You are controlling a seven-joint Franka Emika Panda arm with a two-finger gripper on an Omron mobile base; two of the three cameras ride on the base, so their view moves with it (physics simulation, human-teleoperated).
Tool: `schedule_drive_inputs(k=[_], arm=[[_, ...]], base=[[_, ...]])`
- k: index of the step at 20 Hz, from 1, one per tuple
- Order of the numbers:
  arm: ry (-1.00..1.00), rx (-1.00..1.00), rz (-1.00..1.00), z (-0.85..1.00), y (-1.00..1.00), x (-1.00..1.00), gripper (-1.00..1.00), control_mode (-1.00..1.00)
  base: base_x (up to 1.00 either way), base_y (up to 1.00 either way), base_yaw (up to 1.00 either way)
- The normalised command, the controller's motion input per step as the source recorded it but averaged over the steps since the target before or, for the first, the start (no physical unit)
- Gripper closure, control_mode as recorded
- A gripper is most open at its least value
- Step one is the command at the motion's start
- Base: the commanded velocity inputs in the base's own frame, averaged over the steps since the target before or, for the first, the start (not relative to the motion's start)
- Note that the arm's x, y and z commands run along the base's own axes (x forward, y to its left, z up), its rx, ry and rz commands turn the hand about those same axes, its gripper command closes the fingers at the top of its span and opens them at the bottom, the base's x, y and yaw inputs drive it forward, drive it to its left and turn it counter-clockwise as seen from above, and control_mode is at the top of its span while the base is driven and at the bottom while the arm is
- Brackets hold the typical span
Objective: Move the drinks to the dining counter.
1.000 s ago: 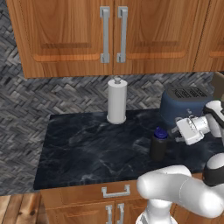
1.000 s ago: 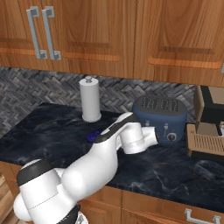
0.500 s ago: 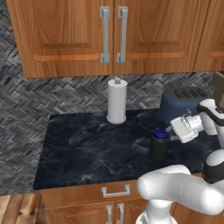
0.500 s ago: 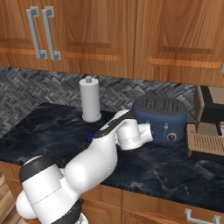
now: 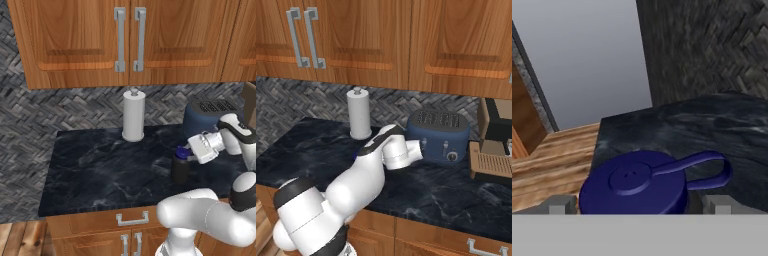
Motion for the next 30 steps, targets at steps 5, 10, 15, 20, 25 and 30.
schedule_drive_inputs(k=[5,10,15,20,25,30], arm=[[0.0,0.0,0.0,-0.16,0.16,0.0,-1.0,-1.0],[0.01,0.0,0.0,-0.17,0.24,0.01,-1.0,-1.0],[0.0,0.0,0.0,-0.02,0.13,0.04,1.0,-1.0],[0.0,0.0,0.0,0.0,0.0,-0.02,1.0,-1.0],[-0.15,0.0,0.0,0.49,0.0,-0.32,1.0,-1.0],[-0.26,0.0,0.0,1.0,0.0,-0.57,1.0,-1.0]], base=[[0.0,0.0,0.0],[0.0,0.0,0.0],[0.0,0.0,0.0],[0.0,0.0,0.0],[0.0,0.0,0.0],[0.0,0.0,0.0]])
